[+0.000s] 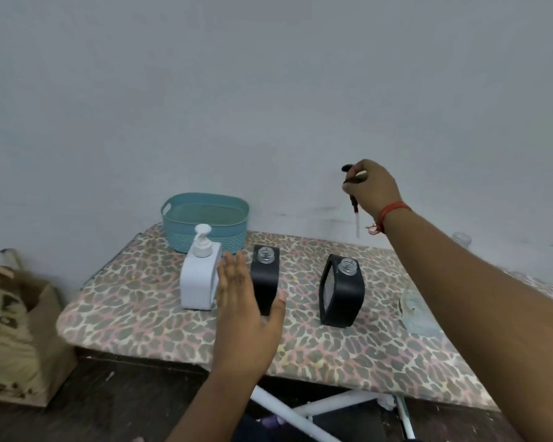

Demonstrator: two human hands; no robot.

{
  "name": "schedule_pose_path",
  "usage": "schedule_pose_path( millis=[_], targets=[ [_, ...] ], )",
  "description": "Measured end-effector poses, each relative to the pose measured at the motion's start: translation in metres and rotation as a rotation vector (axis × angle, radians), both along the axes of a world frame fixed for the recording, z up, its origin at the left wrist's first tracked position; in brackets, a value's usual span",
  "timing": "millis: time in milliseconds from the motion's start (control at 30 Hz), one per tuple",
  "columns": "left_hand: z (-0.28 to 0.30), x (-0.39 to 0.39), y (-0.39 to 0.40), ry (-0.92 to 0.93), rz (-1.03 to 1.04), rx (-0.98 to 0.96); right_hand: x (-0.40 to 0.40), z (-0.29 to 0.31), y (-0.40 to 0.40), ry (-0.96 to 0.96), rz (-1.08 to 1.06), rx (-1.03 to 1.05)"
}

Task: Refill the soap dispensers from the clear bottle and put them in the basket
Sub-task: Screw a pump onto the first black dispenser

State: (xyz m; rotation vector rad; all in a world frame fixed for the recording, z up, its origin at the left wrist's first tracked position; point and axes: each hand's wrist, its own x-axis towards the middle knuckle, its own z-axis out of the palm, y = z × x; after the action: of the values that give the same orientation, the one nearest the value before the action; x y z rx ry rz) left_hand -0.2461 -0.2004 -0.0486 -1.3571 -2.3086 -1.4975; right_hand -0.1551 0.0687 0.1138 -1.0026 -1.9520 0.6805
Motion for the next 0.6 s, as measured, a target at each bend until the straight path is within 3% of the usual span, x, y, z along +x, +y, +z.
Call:
schedule_pose_path(
  millis=[133,300,600],
  targets=[
    [0.010,0.002,-0.008,0.084,0.022,-0.133,-0.008,0.020,-0.054,0.221,0.104,0.020],
    [0.019,0.000,-0.016,0.232,0.049,-0.367,-0.020,0.016,-0.098,0.403,0.192,-0.108],
    [0.016,-0.005,-0.008,0.304,0.052,-0.446,-0.038,-0.021,-0.127,0.395,0.216,-0.167]
  ],
)
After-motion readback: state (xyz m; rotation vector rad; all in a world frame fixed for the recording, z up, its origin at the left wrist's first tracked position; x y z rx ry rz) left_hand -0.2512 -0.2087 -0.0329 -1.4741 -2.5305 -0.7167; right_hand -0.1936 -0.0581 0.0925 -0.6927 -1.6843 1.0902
